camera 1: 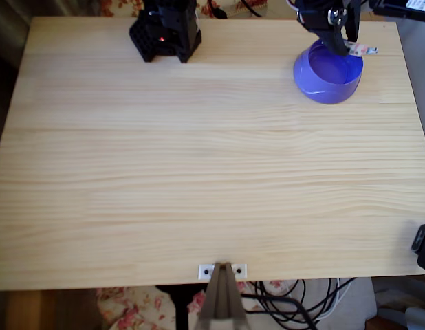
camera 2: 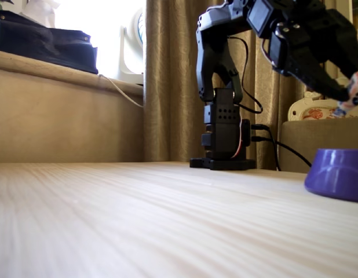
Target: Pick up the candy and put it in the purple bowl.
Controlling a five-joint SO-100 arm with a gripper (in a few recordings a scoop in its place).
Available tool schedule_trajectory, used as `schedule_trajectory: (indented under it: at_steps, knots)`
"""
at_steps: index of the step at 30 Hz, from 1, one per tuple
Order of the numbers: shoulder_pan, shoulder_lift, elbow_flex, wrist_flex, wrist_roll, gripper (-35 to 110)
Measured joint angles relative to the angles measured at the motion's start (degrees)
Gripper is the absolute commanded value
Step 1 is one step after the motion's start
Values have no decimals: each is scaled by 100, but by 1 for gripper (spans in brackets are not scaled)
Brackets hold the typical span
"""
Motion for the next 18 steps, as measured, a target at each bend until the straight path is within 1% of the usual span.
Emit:
schedule_trajectory:
  at_steps: [8,14,18]
  knots:
    - [-149,-105,62,-149,0,1]
    - [-193,-88,105,-97,44,11]
    - [-264,-70,105,-97,105,13]
